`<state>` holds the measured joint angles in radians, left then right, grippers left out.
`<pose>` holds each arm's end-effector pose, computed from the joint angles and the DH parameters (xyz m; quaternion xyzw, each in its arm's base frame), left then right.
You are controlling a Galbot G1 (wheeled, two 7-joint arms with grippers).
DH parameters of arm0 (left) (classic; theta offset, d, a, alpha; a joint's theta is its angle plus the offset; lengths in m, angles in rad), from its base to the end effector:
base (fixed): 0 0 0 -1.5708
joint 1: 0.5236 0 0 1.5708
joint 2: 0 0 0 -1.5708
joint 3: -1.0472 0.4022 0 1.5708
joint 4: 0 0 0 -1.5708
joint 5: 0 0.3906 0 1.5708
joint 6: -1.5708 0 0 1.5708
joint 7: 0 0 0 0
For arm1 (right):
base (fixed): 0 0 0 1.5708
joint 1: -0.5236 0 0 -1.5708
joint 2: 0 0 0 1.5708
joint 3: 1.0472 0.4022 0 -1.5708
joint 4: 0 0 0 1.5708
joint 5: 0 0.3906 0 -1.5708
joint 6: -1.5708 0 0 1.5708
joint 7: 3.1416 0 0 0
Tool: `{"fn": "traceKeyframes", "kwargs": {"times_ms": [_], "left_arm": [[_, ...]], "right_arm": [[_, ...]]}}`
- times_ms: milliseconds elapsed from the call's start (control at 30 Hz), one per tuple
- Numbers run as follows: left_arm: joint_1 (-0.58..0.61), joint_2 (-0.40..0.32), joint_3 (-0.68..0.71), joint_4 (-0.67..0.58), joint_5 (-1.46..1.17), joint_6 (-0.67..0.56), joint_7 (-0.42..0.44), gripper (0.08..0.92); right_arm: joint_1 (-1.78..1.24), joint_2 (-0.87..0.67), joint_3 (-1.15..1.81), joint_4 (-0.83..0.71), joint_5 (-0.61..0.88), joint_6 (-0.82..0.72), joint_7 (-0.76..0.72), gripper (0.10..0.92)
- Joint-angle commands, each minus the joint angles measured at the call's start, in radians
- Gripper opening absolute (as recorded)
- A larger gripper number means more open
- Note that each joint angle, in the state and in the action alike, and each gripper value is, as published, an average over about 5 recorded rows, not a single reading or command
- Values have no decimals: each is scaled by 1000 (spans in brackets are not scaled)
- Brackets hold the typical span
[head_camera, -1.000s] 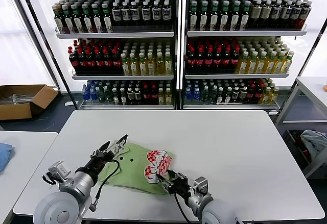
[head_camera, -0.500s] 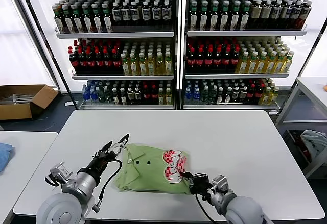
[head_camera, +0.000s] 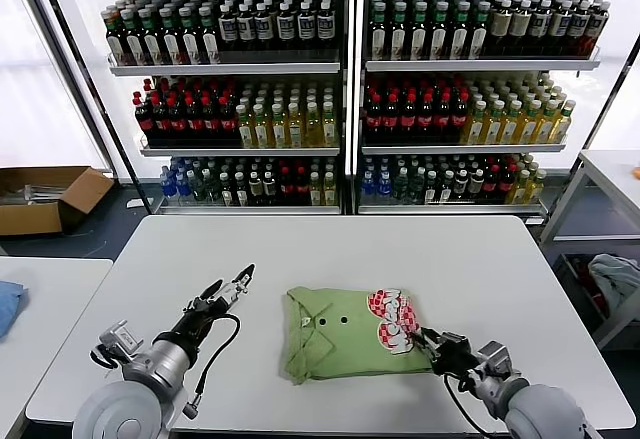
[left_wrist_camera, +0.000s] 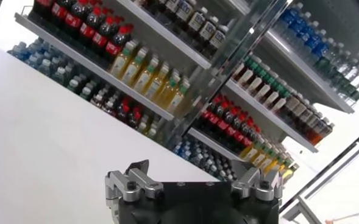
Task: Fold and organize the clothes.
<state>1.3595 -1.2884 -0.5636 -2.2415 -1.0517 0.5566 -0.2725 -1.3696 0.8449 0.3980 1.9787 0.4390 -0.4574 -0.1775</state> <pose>0.2450 0.0562 -0.2364 -0.1040 -0.9326 0.3027 0.1670 0.2694 -0.1305 -0.3164 0.2370 -0.9304 0.1157 0.2547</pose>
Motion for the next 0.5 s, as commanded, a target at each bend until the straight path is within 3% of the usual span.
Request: {"fn": "traceKeyframes", "kwargs": {"times_ms": [33, 233, 500], "left_arm": [[11, 2, -1, -11, -4, 1, 1, 823], [10, 10, 5, -14, -4, 2, 2, 823], [30, 17, -5, -10, -4, 1, 12, 823]], "right_arm": [[-74, 29, 126, 28, 91, 132, 6, 349], [17, 171, 8, 34, 68, 174, 18, 523], [123, 291, -151, -135, 59, 123, 93, 746]]}}
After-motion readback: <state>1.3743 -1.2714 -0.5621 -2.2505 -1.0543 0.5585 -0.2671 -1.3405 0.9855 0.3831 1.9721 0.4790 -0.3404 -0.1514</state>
